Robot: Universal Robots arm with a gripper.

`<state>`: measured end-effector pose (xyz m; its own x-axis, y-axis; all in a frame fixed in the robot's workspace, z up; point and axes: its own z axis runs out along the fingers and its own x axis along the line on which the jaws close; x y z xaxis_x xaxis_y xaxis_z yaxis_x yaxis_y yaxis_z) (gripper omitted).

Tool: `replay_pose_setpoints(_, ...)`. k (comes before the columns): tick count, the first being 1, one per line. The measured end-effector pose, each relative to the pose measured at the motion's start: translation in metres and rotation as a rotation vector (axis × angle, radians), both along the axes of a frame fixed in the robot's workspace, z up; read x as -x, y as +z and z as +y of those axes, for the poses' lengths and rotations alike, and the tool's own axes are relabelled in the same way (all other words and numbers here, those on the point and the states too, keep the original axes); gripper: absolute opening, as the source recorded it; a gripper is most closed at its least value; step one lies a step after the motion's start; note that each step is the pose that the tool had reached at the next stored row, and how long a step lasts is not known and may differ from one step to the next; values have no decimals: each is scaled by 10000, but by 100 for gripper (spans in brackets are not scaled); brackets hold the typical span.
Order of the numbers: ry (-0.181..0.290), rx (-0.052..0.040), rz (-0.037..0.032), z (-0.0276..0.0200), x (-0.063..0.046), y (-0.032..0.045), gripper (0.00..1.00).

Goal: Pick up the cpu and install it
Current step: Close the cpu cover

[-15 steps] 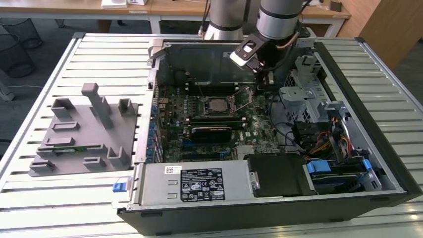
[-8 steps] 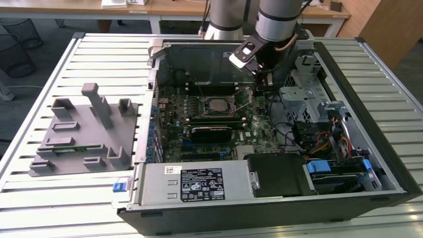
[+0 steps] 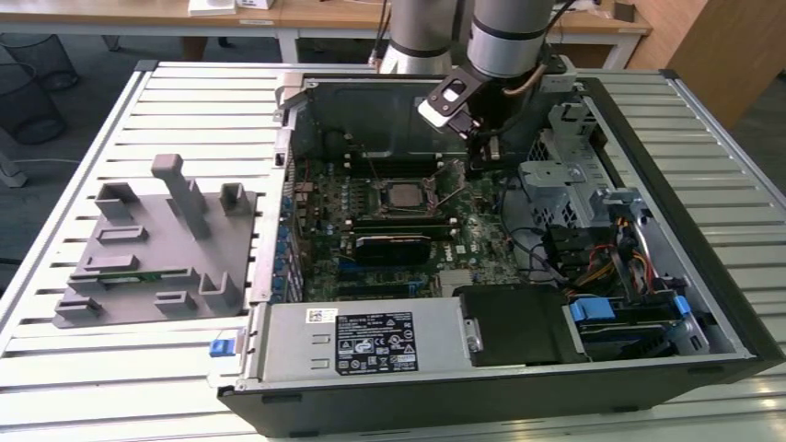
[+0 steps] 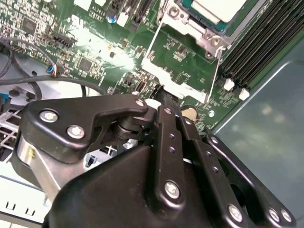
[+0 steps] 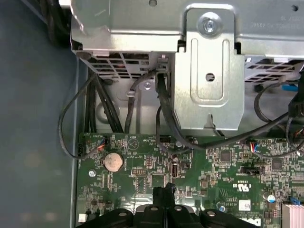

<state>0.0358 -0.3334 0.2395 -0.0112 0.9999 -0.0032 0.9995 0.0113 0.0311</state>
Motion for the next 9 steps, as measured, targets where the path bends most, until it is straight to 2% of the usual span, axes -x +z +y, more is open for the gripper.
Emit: replay_pose_setpoints(9, 1, 1, 0, 0, 147, -9, 11)
